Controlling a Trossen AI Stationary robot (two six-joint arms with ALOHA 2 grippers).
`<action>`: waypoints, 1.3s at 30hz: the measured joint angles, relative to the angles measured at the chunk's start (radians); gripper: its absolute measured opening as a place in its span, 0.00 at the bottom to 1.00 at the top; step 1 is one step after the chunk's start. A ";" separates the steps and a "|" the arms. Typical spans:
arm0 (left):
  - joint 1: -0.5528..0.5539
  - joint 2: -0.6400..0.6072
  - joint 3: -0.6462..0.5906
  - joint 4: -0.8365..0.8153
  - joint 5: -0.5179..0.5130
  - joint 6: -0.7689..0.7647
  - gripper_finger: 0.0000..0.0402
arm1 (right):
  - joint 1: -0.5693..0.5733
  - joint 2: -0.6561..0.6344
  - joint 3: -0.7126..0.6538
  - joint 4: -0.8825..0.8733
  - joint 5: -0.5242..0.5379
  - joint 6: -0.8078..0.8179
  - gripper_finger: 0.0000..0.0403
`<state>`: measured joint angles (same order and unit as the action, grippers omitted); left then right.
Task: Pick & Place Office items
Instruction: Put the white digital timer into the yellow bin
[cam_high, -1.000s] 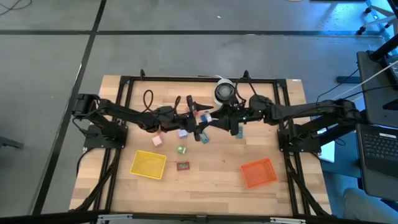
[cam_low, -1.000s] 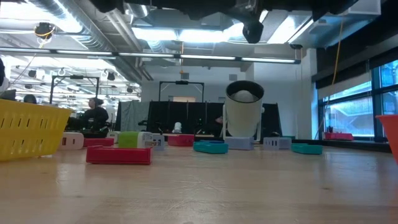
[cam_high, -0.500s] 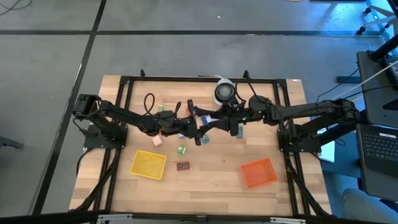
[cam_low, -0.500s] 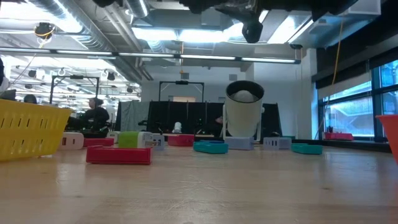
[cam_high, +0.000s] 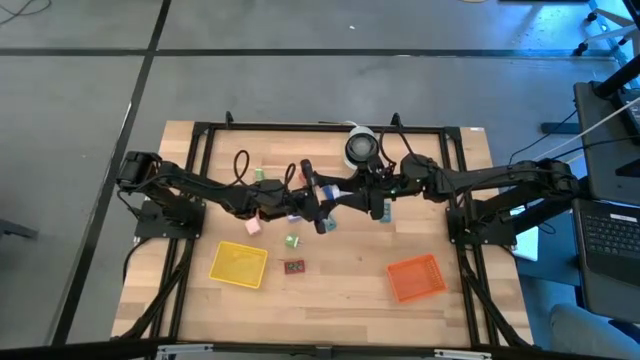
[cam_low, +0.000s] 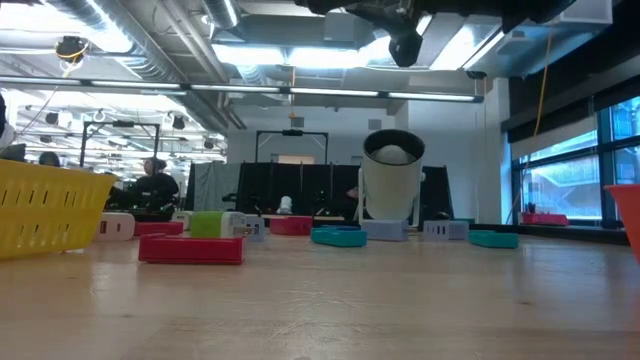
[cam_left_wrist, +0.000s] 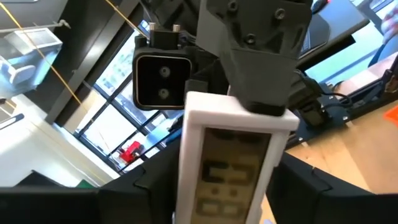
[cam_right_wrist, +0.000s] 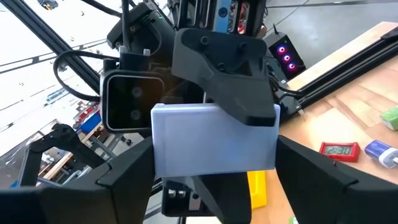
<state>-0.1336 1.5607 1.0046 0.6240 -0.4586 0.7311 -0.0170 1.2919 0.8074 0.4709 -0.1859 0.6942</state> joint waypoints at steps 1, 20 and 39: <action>-0.002 -0.004 0.000 -0.004 -0.003 0.000 0.45 | 0.000 0.000 0.000 0.000 -0.002 -0.006 0.73; -0.027 -0.023 0.000 -0.007 -0.038 0.023 0.38 | 0.000 0.002 0.001 0.033 -0.010 -0.022 0.77; -0.134 -0.152 -0.002 -0.217 -0.199 -0.123 0.40 | -0.005 -0.002 0.000 0.023 -0.005 -0.064 0.79</action>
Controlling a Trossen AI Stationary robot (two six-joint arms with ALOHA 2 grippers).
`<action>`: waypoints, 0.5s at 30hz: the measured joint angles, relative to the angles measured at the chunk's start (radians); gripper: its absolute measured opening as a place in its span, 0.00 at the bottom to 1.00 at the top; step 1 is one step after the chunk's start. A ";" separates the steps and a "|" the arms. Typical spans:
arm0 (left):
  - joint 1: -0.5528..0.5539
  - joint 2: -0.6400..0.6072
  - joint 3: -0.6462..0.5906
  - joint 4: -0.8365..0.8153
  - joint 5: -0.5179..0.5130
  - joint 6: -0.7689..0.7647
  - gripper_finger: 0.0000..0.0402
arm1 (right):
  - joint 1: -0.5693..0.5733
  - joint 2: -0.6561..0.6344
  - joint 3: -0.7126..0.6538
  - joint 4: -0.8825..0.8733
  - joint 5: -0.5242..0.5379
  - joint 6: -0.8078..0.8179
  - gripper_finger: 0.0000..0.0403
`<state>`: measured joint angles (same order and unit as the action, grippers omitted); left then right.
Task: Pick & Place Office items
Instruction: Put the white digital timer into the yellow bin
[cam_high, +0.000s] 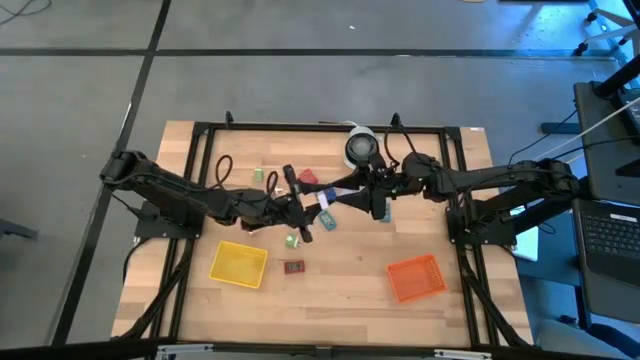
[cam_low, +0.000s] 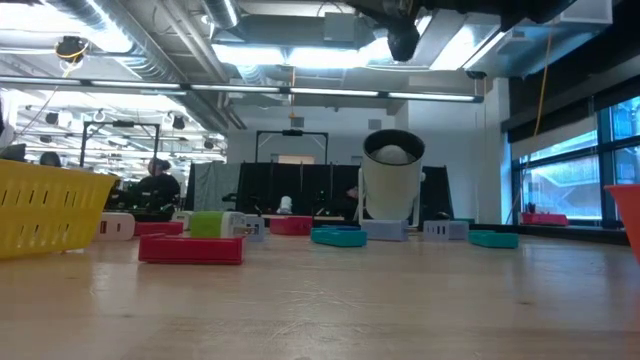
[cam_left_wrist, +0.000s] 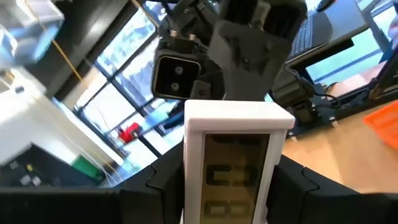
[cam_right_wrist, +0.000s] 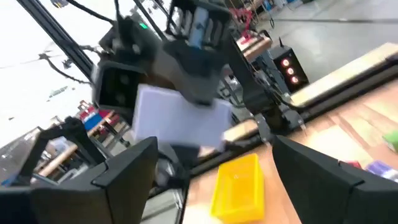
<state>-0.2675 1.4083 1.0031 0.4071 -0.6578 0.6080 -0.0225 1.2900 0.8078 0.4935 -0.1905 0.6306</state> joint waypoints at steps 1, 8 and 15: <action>-0.012 -0.018 0.000 -0.042 -0.017 -0.033 0.40 | -0.003 0.000 0.000 -0.012 0.000 -0.013 0.79; -0.061 -0.174 0.000 -0.324 -0.025 -0.407 0.37 | -0.026 0.000 -0.001 -0.136 0.000 -0.126 0.71; -0.066 -0.288 0.000 -0.632 0.065 -0.824 0.41 | -0.027 0.000 -0.001 -0.195 -0.007 -0.175 0.64</action>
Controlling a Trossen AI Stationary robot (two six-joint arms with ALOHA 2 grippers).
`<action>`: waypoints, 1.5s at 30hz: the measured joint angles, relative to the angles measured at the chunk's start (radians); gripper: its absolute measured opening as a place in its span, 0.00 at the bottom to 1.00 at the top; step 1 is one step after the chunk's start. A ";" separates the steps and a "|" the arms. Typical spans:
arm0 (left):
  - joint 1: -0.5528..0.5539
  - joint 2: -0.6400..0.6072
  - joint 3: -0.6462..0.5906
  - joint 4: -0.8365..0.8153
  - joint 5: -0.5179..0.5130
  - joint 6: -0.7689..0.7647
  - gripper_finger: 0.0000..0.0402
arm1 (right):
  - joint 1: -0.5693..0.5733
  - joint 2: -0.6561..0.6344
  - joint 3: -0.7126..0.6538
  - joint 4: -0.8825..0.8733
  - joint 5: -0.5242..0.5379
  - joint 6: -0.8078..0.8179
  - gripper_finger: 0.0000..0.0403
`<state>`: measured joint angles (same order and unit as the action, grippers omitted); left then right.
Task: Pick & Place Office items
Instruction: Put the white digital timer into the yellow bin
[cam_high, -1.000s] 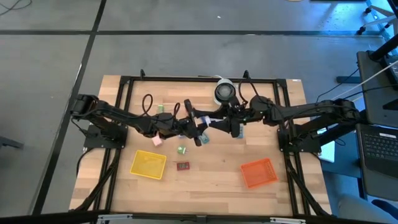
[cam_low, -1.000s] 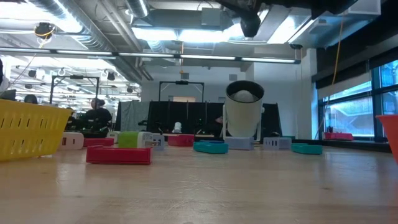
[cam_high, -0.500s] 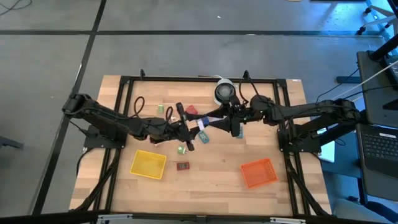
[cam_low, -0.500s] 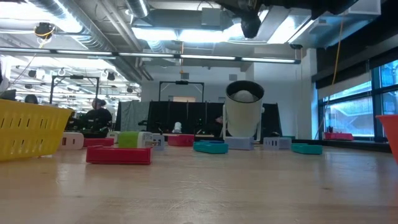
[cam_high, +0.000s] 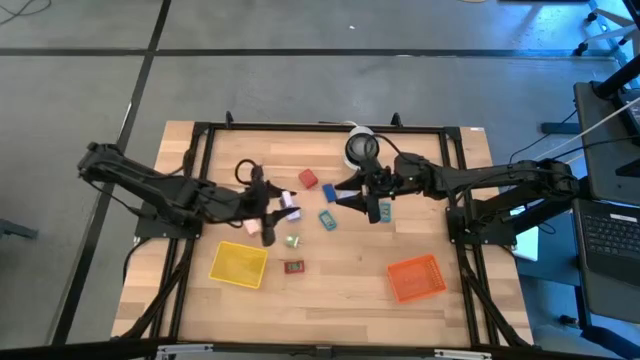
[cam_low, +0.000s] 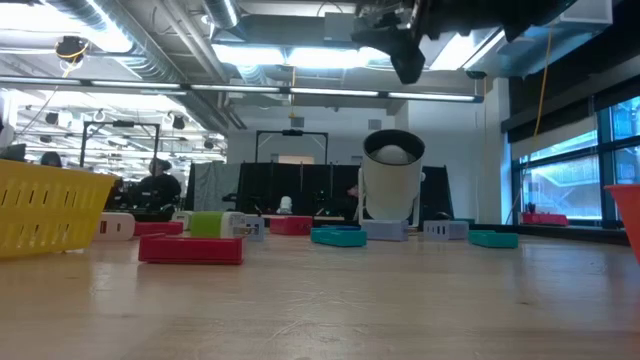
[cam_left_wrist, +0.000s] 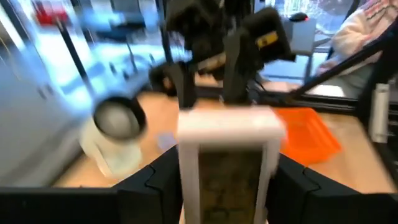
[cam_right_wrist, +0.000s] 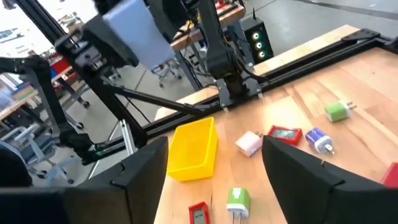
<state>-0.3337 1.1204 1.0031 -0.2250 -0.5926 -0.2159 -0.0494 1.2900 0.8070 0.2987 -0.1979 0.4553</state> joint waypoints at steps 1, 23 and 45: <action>0.000 -0.006 0.000 -0.036 0.019 -0.051 0.40 | 0.000 0.000 0.000 -0.008 -0.001 -0.004 0.64; -0.112 0.001 0.000 -0.567 0.265 -0.714 0.37 | 0.025 0.000 0.000 -0.065 -0.001 -0.080 0.63; -0.201 0.299 -0.165 -0.550 0.381 -0.862 0.37 | 0.064 0.001 0.000 -0.178 0.035 -0.048 0.63</action>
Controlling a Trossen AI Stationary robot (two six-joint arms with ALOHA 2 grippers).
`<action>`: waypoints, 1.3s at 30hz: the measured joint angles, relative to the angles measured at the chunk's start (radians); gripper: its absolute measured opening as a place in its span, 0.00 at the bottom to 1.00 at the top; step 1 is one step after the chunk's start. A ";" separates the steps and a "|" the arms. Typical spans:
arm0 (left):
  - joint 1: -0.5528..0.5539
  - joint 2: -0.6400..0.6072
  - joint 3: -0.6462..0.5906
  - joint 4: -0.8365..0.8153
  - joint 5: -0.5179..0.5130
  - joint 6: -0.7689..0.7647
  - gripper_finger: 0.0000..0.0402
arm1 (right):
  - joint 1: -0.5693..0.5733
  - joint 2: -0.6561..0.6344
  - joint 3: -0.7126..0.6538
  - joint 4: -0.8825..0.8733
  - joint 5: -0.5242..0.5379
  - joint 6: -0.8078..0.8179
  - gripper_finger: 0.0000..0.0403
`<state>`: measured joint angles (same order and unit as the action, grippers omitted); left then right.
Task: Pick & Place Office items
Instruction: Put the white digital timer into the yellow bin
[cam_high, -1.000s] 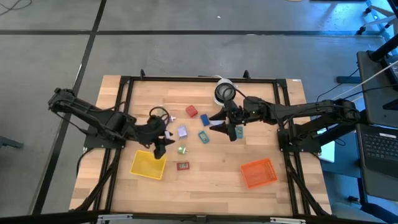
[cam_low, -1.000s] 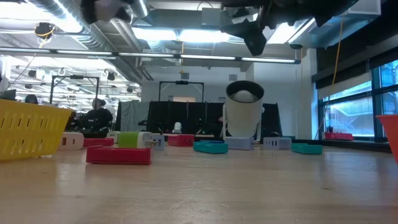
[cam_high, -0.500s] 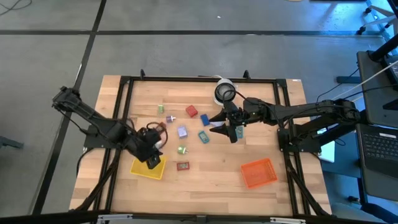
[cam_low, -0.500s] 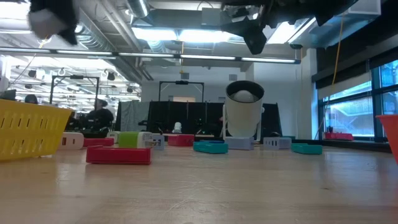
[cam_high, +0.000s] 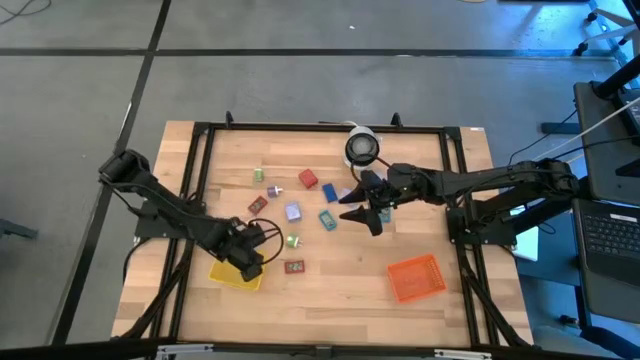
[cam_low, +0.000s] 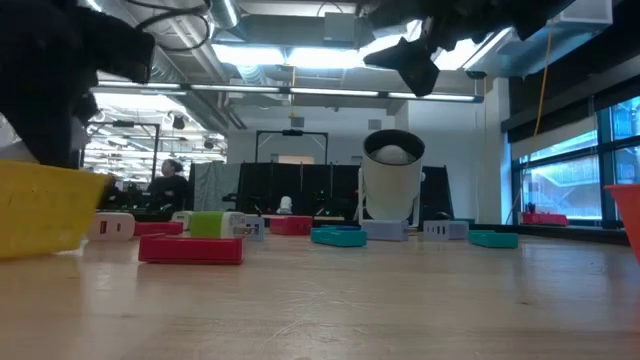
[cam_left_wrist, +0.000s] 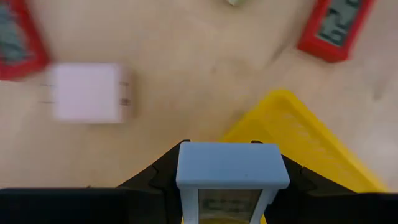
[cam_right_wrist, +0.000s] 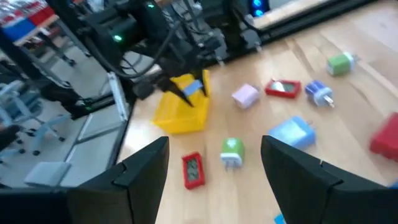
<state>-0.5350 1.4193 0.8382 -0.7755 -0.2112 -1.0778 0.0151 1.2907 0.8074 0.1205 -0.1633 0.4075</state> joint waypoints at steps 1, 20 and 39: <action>-0.001 -0.003 -0.012 0.032 0.012 0.000 0.37 | 0.000 0.000 0.000 -0.005 0.010 0.001 0.63; -0.021 -0.188 0.015 0.095 0.084 0.036 0.37 | 0.016 0.000 0.000 -0.010 0.025 0.001 0.63; -0.093 -0.011 0.015 0.094 0.242 0.041 0.37 | 0.045 0.000 0.000 -0.010 0.025 0.001 0.63</action>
<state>-0.6277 1.4086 0.8536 -0.6819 0.0309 -1.0367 0.0604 1.2907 0.8074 0.1108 -0.1379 0.4087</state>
